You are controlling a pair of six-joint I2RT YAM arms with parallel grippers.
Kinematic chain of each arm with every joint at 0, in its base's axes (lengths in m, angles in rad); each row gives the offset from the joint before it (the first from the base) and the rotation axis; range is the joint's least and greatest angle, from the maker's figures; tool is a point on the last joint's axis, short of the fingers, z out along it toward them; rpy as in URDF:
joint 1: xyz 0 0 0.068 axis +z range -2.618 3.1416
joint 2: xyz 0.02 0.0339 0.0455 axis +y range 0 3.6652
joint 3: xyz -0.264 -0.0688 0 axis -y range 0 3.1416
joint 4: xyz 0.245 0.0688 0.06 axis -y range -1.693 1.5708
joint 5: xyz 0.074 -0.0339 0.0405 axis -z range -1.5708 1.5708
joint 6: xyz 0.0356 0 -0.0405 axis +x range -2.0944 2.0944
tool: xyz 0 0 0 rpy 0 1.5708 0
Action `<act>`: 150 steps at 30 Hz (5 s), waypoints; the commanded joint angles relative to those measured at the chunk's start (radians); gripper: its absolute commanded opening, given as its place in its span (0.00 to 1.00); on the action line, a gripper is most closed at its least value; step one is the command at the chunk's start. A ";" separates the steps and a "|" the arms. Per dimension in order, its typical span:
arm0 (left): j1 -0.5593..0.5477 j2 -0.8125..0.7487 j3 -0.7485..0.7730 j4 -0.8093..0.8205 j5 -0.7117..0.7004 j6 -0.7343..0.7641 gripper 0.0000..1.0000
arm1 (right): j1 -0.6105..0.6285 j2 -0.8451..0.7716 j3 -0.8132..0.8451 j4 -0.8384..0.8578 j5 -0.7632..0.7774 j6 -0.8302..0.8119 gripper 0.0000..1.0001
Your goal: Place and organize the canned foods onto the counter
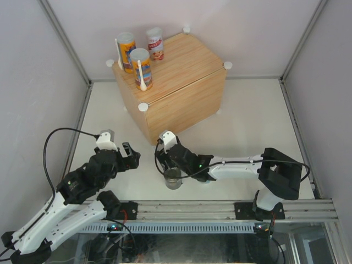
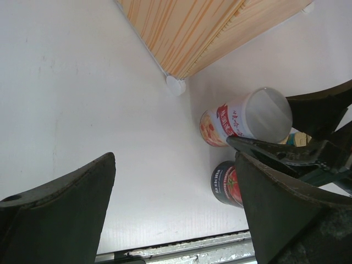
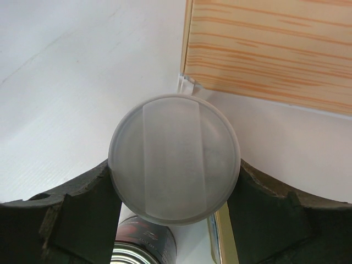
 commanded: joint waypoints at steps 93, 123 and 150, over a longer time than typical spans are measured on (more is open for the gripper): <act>-0.004 0.035 0.001 0.201 -0.025 0.015 0.93 | -0.457 0.360 1.620 -0.732 -0.170 -0.117 0.00; -0.001 0.074 0.016 0.215 -0.025 0.029 0.93 | -0.486 0.430 1.644 -0.713 -0.199 -0.080 0.09; 0.007 0.024 -0.003 0.198 -0.033 0.024 0.92 | -0.499 0.466 1.637 -0.714 -0.202 -0.062 0.72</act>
